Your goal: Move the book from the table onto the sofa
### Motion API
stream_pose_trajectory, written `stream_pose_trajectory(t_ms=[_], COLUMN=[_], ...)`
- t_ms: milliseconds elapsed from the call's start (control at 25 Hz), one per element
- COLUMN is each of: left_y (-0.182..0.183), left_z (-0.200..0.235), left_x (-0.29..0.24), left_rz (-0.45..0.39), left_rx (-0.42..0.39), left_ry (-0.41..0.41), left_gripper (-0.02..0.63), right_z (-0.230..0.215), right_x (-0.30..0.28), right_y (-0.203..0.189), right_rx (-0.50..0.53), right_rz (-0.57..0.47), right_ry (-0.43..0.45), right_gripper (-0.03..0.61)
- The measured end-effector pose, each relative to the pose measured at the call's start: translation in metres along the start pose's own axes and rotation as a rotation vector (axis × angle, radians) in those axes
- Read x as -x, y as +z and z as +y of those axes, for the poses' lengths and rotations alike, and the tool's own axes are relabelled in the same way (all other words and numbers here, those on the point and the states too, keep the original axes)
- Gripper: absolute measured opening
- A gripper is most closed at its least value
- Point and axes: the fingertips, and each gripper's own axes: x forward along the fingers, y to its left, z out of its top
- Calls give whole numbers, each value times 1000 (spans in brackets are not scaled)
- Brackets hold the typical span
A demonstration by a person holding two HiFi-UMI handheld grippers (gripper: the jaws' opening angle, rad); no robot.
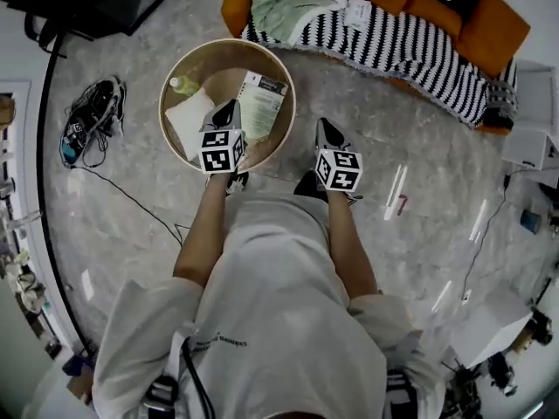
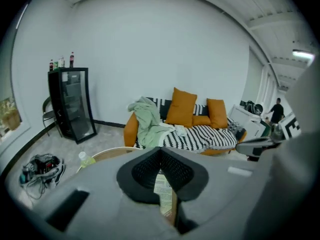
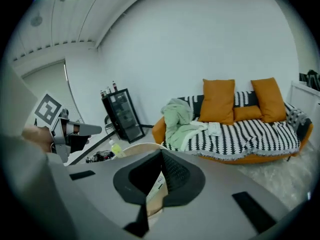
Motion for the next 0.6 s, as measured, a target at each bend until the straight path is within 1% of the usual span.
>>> stream_pose_trajectory(t_ms=[160, 400, 600], left_y=[-12, -40, -70], left_z=[4, -9, -14], left_x=[7, 19, 52], left_rz=[4, 5, -51], left_rx=[120, 244, 429], left_ry=[108, 245, 450], left_gripper=[8, 8, 8], right_z=[-3, -2, 20], right_x=[-24, -54, -73], right_y=[13, 24, 26], right_rx=[53, 155, 318], right_rz=[50, 113, 197], right_ry=[120, 292, 494], right_gripper=[6, 6, 6])
